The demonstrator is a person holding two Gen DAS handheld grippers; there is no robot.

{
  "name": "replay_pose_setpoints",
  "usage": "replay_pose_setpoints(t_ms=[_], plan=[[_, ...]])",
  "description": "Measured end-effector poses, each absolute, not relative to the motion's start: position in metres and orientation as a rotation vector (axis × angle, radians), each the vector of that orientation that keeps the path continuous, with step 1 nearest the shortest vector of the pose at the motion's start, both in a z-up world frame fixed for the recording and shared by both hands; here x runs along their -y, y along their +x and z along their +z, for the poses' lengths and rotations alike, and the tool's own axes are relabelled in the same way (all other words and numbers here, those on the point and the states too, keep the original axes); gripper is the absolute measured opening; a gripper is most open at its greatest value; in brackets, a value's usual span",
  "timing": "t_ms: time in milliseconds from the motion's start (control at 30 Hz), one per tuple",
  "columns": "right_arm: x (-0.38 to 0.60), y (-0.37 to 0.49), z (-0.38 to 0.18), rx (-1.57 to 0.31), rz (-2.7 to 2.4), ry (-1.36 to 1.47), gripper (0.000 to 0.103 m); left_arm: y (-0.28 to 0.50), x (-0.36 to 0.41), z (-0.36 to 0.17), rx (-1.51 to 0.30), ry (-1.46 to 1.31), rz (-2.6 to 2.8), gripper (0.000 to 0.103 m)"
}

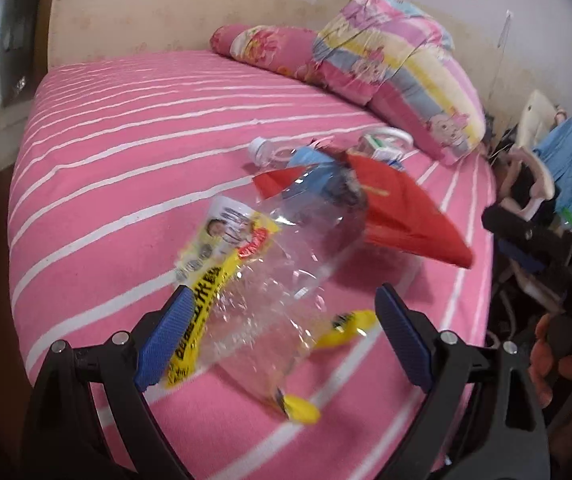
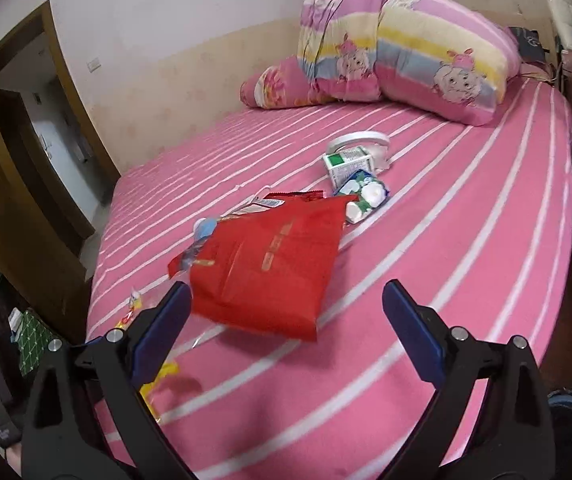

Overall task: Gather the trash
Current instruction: 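Grasp the red snack bag with the right tool while the left grasps the clear bottle, then lift the red bag and clear bottle and carry them to the bin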

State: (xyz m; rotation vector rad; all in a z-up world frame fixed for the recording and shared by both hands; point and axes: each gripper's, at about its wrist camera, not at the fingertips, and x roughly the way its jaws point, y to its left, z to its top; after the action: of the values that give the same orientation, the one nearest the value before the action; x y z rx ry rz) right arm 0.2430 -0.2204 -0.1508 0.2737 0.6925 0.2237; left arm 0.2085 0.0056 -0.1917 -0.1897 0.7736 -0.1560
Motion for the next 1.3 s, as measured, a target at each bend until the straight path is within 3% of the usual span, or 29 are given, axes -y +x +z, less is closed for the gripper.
replay_pose_setpoints(t_ms=[167, 200, 233, 300, 400, 500, 600, 767, 1000, 1300], plan=[[0.210, 0.278, -0.169, -0.742, 0.232, 0.242, 0.095, 0.226, -0.005, -0.205, -0.815, -0.175, -0.169, 0.087], [0.208, 0.284, -0.173, -0.755, 0.231, 0.234, 0.093, 0.227, -0.005, -0.207, -0.825, -0.175, -0.171, 0.085], [0.207, 0.288, -0.176, -0.761, 0.231, 0.231, 0.091, 0.228, -0.004, -0.209, -0.833, -0.171, -0.168, 0.077], [0.206, 0.296, -0.182, -0.787, 0.251, 0.239, 0.078, 0.230, -0.005, -0.212, -0.846, -0.171, -0.167, 0.074], [0.205, 0.299, -0.186, -0.796, 0.255, 0.230, 0.071, 0.233, -0.005, -0.213, -0.858, -0.170, -0.167, 0.071], [0.206, 0.298, -0.184, -0.795, 0.258, 0.229, 0.050, 0.232, -0.002, -0.214, -0.863, -0.143, -0.161, 0.068], [0.211, 0.295, -0.183, -0.791, 0.261, 0.248, 0.036, 0.229, -0.002, -0.213, -0.869, -0.143, -0.164, 0.067], [0.210, 0.283, -0.171, -0.742, 0.275, 0.233, 0.020, 0.220, -0.011, -0.207, -0.852, -0.211, -0.170, 0.063], [0.209, 0.265, -0.148, -0.629, 0.289, 0.197, 0.011, 0.190, -0.028, -0.186, -0.775, -0.298, -0.173, 0.059], [0.209, 0.227, -0.111, -0.500, 0.299, 0.175, 0.009, 0.159, -0.039, -0.153, -0.657, -0.360, -0.169, 0.059]])
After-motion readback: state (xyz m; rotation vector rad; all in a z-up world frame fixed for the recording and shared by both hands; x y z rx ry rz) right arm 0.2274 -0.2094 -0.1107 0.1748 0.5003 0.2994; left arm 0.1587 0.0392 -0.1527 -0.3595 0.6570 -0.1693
